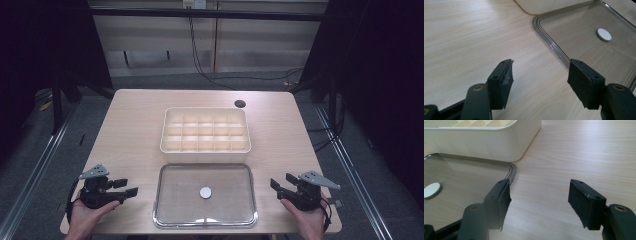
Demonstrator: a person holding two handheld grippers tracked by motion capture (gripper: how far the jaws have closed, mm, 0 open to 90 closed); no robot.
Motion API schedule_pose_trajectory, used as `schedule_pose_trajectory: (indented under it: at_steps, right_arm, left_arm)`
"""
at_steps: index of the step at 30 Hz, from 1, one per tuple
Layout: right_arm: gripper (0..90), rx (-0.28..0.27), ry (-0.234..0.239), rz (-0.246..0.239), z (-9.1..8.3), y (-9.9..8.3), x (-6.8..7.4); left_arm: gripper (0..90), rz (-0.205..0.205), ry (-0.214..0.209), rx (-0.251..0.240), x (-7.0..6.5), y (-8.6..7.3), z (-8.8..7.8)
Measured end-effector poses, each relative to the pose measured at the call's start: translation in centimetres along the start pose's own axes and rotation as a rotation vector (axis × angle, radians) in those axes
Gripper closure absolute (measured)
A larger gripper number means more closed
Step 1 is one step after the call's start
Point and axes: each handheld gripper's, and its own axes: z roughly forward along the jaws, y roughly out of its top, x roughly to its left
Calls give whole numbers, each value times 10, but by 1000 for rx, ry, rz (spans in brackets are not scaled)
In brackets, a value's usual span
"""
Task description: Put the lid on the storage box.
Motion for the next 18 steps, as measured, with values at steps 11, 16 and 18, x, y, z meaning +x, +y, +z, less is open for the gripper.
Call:
schedule_pose_trajectory:
  at_steps: [11, 16, 18]
  right_arm:
    - [278, 83, 59, 10, -4, 6, 11]
    - [284, 90, 94, -3, -7, 14, 17]
    - [300, 95, 113, -14, -4, 17, 22]
  left_arm:
    - [454, 11, -9, 12, -4, -2, -2]
    - [496, 18, -28, 9, -6, -1, 0]
    - [499, 37, -14, 9, -9, 1, 3]
